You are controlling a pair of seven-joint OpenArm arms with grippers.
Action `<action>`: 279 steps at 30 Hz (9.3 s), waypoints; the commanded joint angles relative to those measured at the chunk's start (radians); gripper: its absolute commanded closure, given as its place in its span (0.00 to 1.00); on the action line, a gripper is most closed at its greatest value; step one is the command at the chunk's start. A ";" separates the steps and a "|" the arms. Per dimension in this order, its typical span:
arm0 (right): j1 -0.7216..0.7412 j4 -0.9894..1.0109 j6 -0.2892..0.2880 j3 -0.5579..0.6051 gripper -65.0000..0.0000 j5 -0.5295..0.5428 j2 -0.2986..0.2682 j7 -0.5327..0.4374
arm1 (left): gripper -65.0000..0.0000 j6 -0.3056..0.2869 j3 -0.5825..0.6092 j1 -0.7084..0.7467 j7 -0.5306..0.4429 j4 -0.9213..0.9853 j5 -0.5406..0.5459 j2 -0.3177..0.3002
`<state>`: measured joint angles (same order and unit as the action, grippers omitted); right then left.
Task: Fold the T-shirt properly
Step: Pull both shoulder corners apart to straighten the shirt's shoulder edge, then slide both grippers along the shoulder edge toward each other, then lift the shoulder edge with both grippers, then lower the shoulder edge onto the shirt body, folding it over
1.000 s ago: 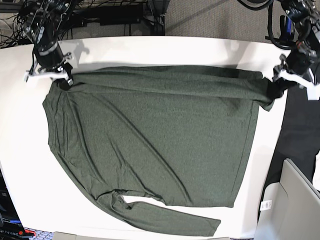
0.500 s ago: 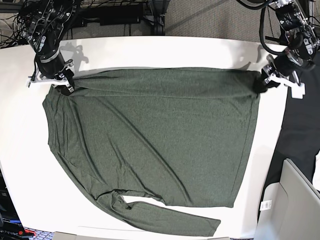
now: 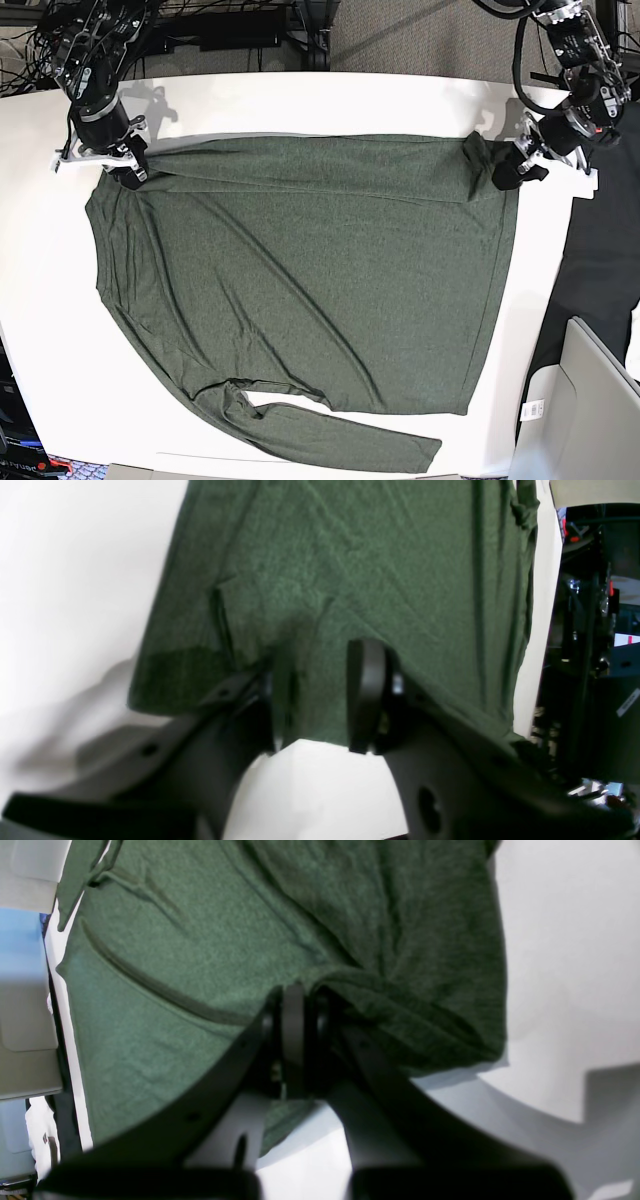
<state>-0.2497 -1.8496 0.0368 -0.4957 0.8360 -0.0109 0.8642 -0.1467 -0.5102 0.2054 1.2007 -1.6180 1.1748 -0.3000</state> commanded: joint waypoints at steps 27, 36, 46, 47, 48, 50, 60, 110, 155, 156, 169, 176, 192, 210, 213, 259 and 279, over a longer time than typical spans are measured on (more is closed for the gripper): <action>-0.023 -0.061 -0.010 -0.004 0.98 0.013 -0.007 -0.013 | 0.60 0.005 -0.005 0.084 -0.028 0.118 0.029 -0.018; -0.023 -0.061 -0.010 -0.004 0.98 0.013 -0.004 -0.013 | 0.60 0.006 0.077 0.030 -0.038 0.118 0.026 -0.012; -0.024 -0.061 -0.010 -0.004 0.98 0.013 0.015 -0.013 | 0.76 0.006 0.129 0.001 -0.040 0.118 -0.006 -0.009; -0.024 -0.061 -0.010 -0.004 0.98 0.013 0.015 -0.013 | 0.82 0.006 0.126 0.001 -0.035 0.118 -0.006 -0.011; -0.026 -0.061 -0.010 -0.004 0.98 0.013 0.015 -0.013 | 0.90 0.006 0.121 0.001 -0.032 0.118 -0.006 -0.012; -0.036 -0.063 -0.010 -0.004 0.98 0.013 0.015 -0.013 | 1.00 0.006 0.120 0.006 -0.029 0.118 -0.006 -0.012; -0.084 -0.077 -0.010 -0.004 0.80 0.015 0.010 -0.013 | 1.00 0.006 0.118 0.038 -0.029 0.115 -0.003 -0.014; 0.029 0.176 -0.002 -0.126 0.61 0.131 0.016 -0.009 | 1.00 0.006 0.118 0.041 -0.028 0.115 -0.005 -0.014; -0.279 -0.131 -0.011 -0.271 0.99 0.447 -0.002 -0.012 | 1.00 0.000 -0.011 0.282 -0.025 -0.253 0.001 -0.051; -0.264 -0.131 -0.011 -0.271 0.99 0.432 -0.002 -0.012 | 1.00 0.000 -0.011 0.274 -0.022 -0.253 0.001 -0.051; -0.056 -0.038 -0.011 -0.263 0.99 0.259 0.001 -0.012 | 1.00 0.002 0.002 0.038 0.035 -0.155 -0.005 -0.044; 0.036 0.100 -0.011 -0.261 0.99 0.246 -0.001 -0.012 | 1.00 0.002 0.003 -0.076 0.035 0.017 -0.005 -0.044; 0.114 0.218 -0.011 -0.245 0.99 0.176 0.001 -0.098 | 1.00 0.003 0.051 -0.218 0.023 0.256 -0.005 -0.044; 0.089 0.209 -0.008 -0.228 0.72 0.185 -0.007 -0.089 | 0.70 0.003 0.100 -0.154 0.026 0.135 -0.003 -0.078; 0.089 0.209 -0.010 -0.225 0.72 0.228 -0.008 -0.043 | 0.69 0.003 0.098 -0.128 0.026 0.127 0.000 -0.101; -0.115 0.092 -0.010 -0.225 0.72 0.408 0.007 -0.010 | 0.68 0.002 0.023 0.016 0.106 -0.009 0.000 -0.051; -0.119 0.092 -0.010 -0.226 0.72 0.408 0.010 -0.012 | 0.57 0.002 0.022 0.038 0.060 0.121 -0.005 0.000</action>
<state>-0.3664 -1.7390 0.0372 -0.7158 1.2270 0.0059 0.8600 -0.1585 -0.4873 0.2417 1.2469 -1.4929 1.1889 -0.2947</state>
